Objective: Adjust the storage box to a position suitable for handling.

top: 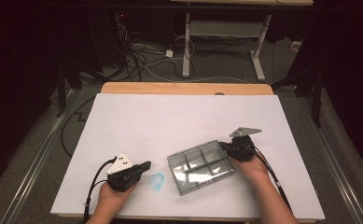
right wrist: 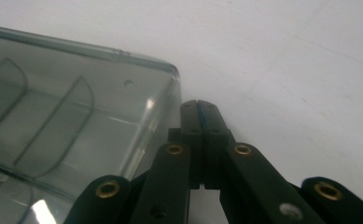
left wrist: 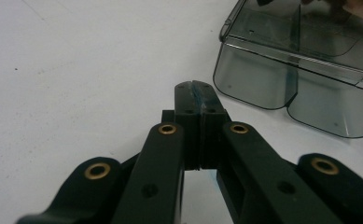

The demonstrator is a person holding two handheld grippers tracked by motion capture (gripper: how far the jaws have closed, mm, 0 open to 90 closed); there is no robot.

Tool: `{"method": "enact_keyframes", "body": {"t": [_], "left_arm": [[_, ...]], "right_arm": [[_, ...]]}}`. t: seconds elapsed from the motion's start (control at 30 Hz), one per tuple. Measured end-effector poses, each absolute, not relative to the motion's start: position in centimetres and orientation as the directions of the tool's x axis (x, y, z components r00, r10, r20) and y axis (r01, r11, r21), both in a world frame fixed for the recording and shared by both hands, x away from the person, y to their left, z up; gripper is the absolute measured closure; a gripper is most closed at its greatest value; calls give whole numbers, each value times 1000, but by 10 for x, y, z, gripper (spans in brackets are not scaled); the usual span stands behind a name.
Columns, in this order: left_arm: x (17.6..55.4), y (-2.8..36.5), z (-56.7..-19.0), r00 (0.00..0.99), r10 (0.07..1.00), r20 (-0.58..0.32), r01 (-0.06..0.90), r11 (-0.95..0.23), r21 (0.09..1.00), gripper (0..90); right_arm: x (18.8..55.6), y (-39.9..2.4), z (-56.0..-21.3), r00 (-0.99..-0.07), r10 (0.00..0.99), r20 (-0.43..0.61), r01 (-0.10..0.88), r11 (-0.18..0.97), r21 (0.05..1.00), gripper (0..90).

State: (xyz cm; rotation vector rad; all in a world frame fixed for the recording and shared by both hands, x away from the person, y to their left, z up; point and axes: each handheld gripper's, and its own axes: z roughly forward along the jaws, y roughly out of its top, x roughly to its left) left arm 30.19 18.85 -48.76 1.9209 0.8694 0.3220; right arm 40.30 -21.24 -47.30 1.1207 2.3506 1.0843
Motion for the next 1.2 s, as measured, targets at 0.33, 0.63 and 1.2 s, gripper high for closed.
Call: {"method": "enact_keyframes", "body": {"t": [0.33, 0.63, 1.2], "left_arm": [[299, 187, -487, 726, 679, -106, 403, -296, 866, 874], [302, 186, -487, 726, 677, -120, 425, -304, 853, 875], [304, 186, -487, 735, 665, -131, 433, -311, 846, 876]], "right_arm": [[349, -240, -468, -558, 826, 80, 559, 303, 772, 900], [326, -242, -477, -573, 817, 59, 566, 343, 750, 900], [314, -229, -480, -640, 763, 89, 548, 372, 749, 900]]}}
